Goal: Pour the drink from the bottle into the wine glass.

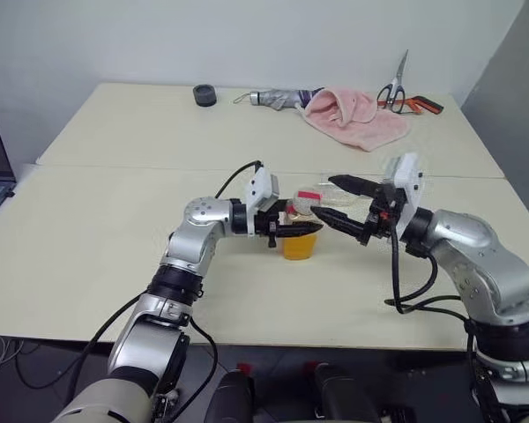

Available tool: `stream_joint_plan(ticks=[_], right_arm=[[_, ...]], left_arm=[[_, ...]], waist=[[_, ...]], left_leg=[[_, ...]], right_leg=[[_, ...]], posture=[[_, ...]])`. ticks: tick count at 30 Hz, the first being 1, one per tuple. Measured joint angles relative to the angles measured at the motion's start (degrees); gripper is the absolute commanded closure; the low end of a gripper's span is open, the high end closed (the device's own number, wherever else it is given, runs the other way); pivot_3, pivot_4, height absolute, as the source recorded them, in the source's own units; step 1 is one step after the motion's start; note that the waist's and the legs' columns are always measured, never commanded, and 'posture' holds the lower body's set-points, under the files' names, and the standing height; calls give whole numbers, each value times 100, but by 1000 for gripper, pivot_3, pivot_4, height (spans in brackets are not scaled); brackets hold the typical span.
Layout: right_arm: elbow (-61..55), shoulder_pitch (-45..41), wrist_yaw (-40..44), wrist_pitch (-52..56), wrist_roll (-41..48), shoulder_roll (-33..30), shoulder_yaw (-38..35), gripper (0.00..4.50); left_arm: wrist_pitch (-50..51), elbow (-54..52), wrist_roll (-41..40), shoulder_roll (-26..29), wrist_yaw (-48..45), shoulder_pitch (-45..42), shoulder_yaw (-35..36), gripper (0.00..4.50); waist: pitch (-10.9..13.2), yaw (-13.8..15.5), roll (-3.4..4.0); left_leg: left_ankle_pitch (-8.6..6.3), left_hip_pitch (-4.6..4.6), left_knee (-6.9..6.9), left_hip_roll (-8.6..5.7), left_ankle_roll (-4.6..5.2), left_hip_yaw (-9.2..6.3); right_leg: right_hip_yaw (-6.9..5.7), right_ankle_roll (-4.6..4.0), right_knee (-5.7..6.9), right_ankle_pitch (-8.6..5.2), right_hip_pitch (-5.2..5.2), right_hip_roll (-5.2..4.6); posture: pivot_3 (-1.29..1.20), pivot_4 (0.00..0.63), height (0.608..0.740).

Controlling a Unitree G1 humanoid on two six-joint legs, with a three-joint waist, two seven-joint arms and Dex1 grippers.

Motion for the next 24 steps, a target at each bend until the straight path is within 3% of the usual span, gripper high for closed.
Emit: stream_joint_plan(ticks=[8,16,19,22,24], right_arm=[[-342,136,-1433,181,-926,849,776,903],[-291,125,-1649,284,-1087,1095,923,903],[-290,131,-1682,334,-1087,1181,924,1488],[-289,146,-1678,335,-1067,1296,928,2514],[-289,158,-1660,335,-1014,1307,915,2626]], left_arm=[[-83,76,11,-69,18,-7,0,2683],[-148,175,13,-83,-9,-46,0,2683],[-159,181,13,-83,-13,-46,0,2683],[-164,182,14,-83,-13,-46,0,2683],[-182,182,15,-77,-19,-46,0,2683]], waist=[[0,3,0],[0,2,0],[0,2,0],[0,2,0],[0,2,0]], left_leg=[[1,0,2,-1,-1,2],[0,0,1,-2,-1,2],[0,0,1,-2,-1,2],[0,0,1,-2,0,2],[0,0,1,-2,0,2]], right_leg=[[2,0,0,0,-1,2],[2,0,-1,0,-1,1],[1,0,-1,0,-1,1],[1,0,-1,0,-1,1],[2,0,-1,0,-1,1]], posture=[[0,150,740],[0,150,740],[0,150,740],[0,150,740],[0,150,740]])
